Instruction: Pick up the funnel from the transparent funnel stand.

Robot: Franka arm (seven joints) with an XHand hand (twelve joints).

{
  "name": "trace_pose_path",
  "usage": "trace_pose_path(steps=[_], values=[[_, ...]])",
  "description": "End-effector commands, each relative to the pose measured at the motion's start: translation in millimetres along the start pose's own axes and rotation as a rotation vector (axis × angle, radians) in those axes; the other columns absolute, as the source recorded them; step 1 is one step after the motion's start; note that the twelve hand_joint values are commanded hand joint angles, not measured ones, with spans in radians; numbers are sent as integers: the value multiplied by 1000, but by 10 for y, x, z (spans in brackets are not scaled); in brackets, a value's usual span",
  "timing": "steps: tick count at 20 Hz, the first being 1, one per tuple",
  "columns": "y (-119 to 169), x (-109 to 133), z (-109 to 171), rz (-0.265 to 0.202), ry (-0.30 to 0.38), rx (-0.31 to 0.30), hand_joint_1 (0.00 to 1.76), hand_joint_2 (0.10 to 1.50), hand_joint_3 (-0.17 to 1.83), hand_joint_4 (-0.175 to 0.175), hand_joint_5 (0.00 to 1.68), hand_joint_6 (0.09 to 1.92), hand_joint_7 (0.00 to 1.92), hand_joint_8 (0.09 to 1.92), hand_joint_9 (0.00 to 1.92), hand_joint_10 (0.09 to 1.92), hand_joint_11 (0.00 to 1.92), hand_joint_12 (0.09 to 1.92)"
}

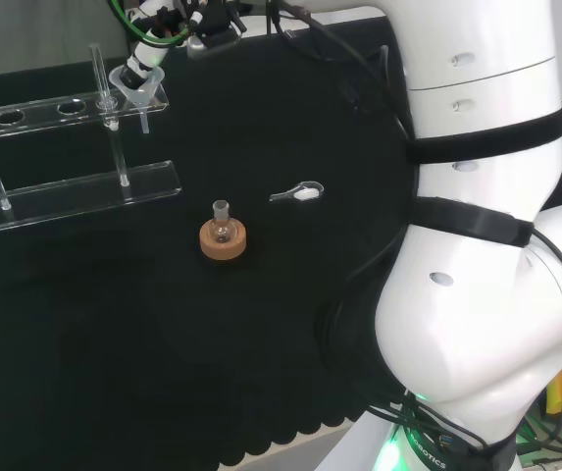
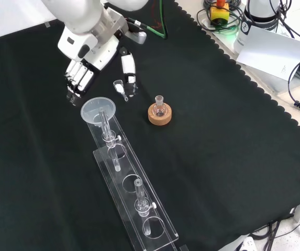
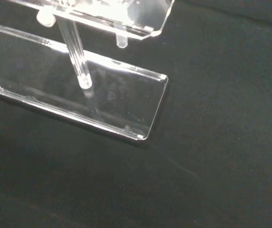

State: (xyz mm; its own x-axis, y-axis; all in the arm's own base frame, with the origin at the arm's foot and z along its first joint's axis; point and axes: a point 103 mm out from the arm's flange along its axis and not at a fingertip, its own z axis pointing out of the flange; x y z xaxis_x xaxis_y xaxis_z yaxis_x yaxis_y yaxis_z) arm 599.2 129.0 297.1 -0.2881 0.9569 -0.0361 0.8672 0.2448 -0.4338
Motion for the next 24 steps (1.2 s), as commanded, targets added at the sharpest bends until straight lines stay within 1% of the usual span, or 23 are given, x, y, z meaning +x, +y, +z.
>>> trace_pose_path(steps=[1,4,6,8,12,15,19,24], values=[[46,67,31,-6,-28,-9,438,765,105,-43,2,87,0,151,5,754,137,1471],[78,83,39,-13,-41,-30,437,765,101,-47,0,87,5,109,0,727,108,1469],[107,83,41,-17,-40,-34,435,768,94,-49,0,87,8,154,0,749,104,1467],[140,87,52,-20,-44,-30,434,772,87,-50,0,87,2,225,0,786,107,1466],[221,119,96,-28,-50,-16,431,775,81,-49,22,87,0,281,4,824,111,1465],[285,117,126,-30,-42,0,428,775,80,-49,34,87,0,292,19,836,115,1464],[340,90,154,-33,-42,-7,428,776,79,-49,37,87,0,298,29,842,121,1462],[404,57,222,-35,-36,10,428,777,76,-49,40,87,0,260,21,845,127,1452]])
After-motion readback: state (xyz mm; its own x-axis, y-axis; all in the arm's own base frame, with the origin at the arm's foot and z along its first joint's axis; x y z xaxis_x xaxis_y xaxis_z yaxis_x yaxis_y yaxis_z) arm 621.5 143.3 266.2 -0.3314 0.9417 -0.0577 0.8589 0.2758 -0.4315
